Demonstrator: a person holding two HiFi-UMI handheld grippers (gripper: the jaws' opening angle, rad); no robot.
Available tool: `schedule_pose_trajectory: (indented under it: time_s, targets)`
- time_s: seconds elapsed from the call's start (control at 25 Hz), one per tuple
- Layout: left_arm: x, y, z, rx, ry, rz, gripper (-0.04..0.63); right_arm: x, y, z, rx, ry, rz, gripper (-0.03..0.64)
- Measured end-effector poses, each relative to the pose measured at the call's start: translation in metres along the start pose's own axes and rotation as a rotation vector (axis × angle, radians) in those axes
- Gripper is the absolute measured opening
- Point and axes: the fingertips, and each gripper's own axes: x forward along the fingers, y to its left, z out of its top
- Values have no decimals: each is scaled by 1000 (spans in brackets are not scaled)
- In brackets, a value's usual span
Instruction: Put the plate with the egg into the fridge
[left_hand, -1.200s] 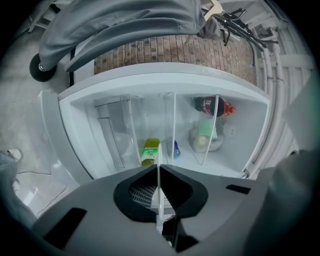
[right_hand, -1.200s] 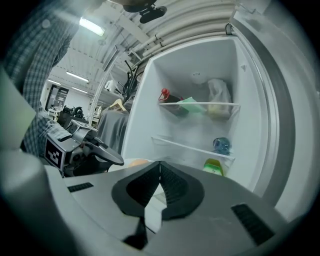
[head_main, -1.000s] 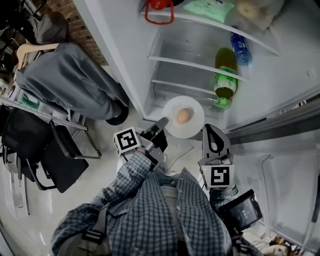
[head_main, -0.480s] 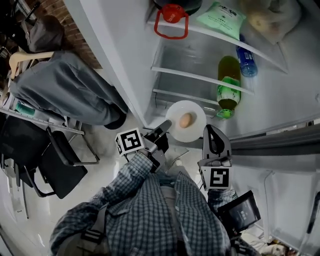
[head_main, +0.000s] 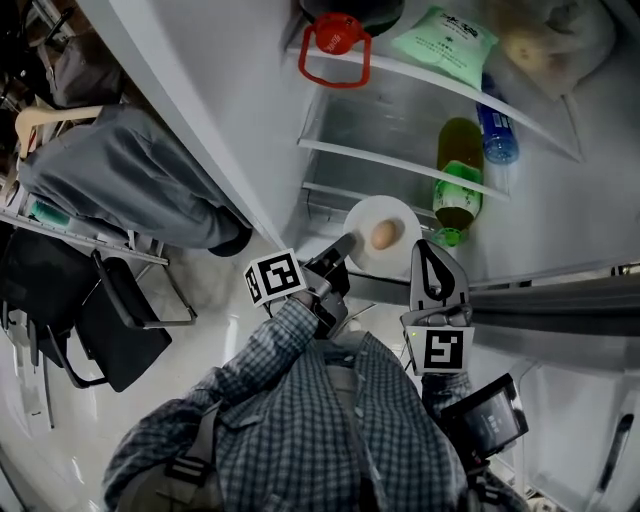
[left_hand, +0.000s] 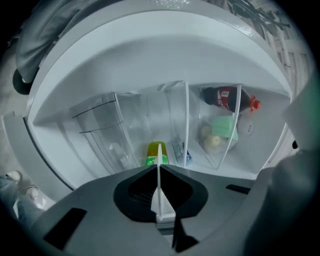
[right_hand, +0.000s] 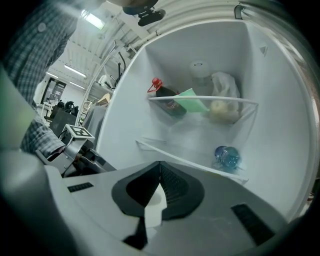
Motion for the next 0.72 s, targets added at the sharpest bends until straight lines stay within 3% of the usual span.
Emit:
schedule_pose_trajectory:
  time_s: [0.72]
  targets:
    - [47,17,23,-46,-125,48,20,18,-23,-8,-27,5,27,6]
